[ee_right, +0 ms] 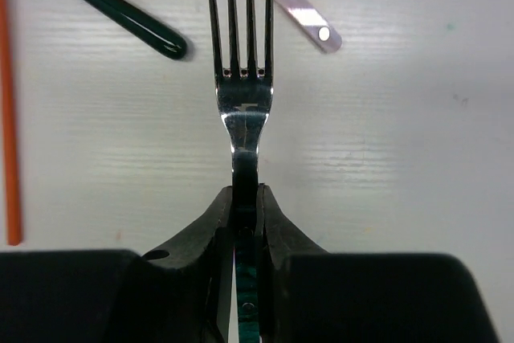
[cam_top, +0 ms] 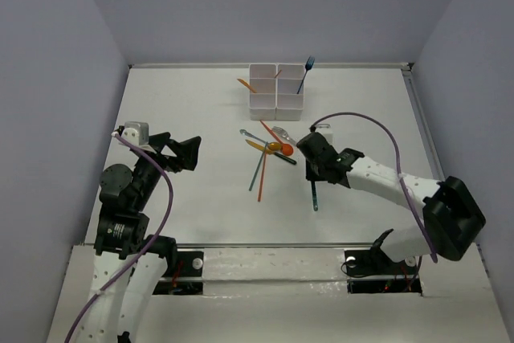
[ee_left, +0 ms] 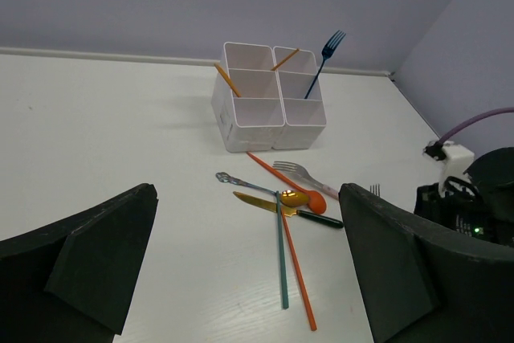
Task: Sort the eating utensils into containers
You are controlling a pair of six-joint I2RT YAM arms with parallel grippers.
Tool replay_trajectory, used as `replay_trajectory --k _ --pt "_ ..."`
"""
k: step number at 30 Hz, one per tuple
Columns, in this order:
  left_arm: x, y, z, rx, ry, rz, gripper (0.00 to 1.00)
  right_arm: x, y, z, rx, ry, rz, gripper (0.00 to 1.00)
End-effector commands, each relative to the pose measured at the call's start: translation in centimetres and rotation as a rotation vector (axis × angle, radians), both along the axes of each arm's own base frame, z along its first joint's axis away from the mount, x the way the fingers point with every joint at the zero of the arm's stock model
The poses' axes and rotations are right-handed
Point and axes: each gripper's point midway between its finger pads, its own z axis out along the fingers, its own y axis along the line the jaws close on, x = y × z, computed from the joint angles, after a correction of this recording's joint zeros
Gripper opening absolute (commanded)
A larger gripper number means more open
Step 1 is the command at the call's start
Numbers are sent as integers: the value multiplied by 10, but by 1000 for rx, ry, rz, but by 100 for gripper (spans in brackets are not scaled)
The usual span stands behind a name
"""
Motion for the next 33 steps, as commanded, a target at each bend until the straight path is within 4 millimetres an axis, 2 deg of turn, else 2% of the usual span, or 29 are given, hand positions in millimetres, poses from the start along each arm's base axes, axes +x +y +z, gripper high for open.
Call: replay_trajectory --k 1,3,4,6,7,9,10,12,13,15,16,17,19,20,21,23,24,25,26,27,28,30,33 --pt "2 -2 9 -5 -35 -7 99 45 20 84 130 -327 29 0" --pt "3 -2 9 -5 -35 -8 99 60 23 113 159 -448 18 0" --pt "3 -3 8 -6 -32 -10 99 74 25 142 183 -565 8 0" --pt "3 -3 8 -4 -31 -11 99 91 19 169 179 -664 -8 0" --pt "3 -3 7 -5 -29 -11 99 106 20 202 230 -781 -38 0" --pt "3 -3 8 -4 -29 -10 99 120 16 232 236 -903 -52 0" --pt "3 -3 7 -4 -28 -10 99 134 10 259 231 -998 -67 0" --pt "3 -3 8 -4 -29 -13 99 157 8 275 192 -1086 -73 0" --pt "3 -3 8 -4 -29 -14 99 171 1 295 197 -1134 -92 0" --pt "3 -4 8 -4 -30 -17 99 191 0 306 189 -1188 -90 0" --pt "3 -3 8 -1 -31 -14 99 210 0 299 157 -1204 -73 0" --pt "3 -3 8 -1 -31 -11 99 221 2 314 165 -1242 -77 0" --pt "2 -2 9 1 -35 -6 99 240 3 321 140 -1299 -71 0" --pt "2 -1 9 1 -36 -2 99 247 10 323 136 -1317 -50 0" --pt "2 -1 9 2 -37 0 99 265 11 321 115 -1339 -54 0" --pt "3 -1 10 2 -37 0 99 285 12 317 107 -1353 -30 0" --pt "3 -1 9 2 -34 0 99 302 11 299 90 -1331 -25 0" --pt "3 -1 9 2 -35 -3 99 310 11 311 116 -1360 -32 0" --pt "3 -2 9 4 -34 -6 99 319 13 309 130 -1358 -16 0" --pt "3 -2 10 4 -37 -6 99 333 11 292 151 -1327 -22 0" --pt "3 -2 9 4 -34 -6 99 337 20 300 185 -1345 2 0" --pt "4 0 9 4 -34 2 99 345 22 295 212 -1342 11 0" --pt "5 3 9 6 -35 11 99 359 34 273 219 -1310 49 0"
